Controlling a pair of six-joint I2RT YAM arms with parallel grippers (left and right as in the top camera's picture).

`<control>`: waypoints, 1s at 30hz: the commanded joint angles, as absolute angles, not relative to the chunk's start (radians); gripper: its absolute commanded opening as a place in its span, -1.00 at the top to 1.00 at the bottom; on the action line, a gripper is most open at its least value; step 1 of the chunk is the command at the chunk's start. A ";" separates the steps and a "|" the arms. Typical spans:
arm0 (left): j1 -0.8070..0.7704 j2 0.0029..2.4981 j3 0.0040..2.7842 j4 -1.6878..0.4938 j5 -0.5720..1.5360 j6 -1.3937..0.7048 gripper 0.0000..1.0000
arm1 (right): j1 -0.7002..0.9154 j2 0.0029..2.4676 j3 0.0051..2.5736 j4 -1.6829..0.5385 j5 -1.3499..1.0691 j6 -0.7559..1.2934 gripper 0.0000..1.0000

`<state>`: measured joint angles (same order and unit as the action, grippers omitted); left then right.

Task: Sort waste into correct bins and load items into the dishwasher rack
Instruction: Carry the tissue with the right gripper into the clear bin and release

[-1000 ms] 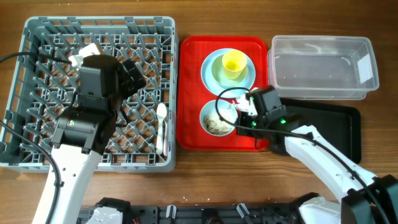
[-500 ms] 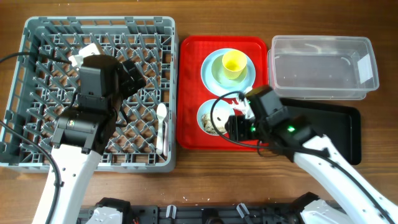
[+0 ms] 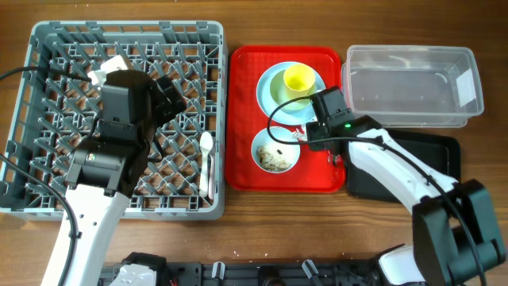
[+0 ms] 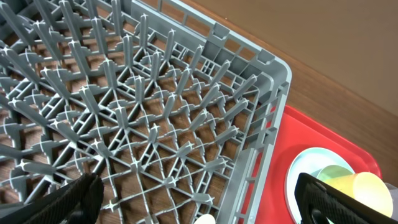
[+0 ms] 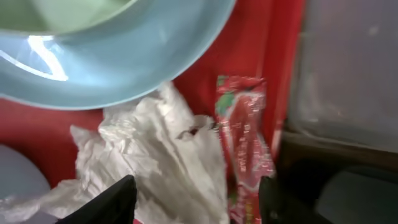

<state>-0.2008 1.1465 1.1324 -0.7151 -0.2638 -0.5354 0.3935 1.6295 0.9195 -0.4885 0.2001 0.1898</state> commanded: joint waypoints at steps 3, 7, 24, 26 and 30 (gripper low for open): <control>-0.194 1.147 1.139 -0.712 -0.273 -0.531 -1.00 | 0.392 1.660 0.923 -0.495 0.050 0.160 -0.01; -0.194 1.147 1.139 -0.712 -0.273 -0.531 -1.00 | 0.392 1.661 0.868 -0.501 0.051 0.162 0.00; -0.194 1.147 1.139 -0.712 -0.273 -0.530 -1.00 | 0.232 1.318 1.254 -0.666 0.377 0.212 0.91; -0.194 1.147 1.139 -0.712 -0.273 -0.531 -1.00 | 0.124 1.412 1.249 -0.598 0.281 0.212 0.91; -0.194 1.147 1.139 -0.712 -0.273 -0.531 -1.00 | 0.009 1.663 1.249 -0.513 0.184 0.209 -0.73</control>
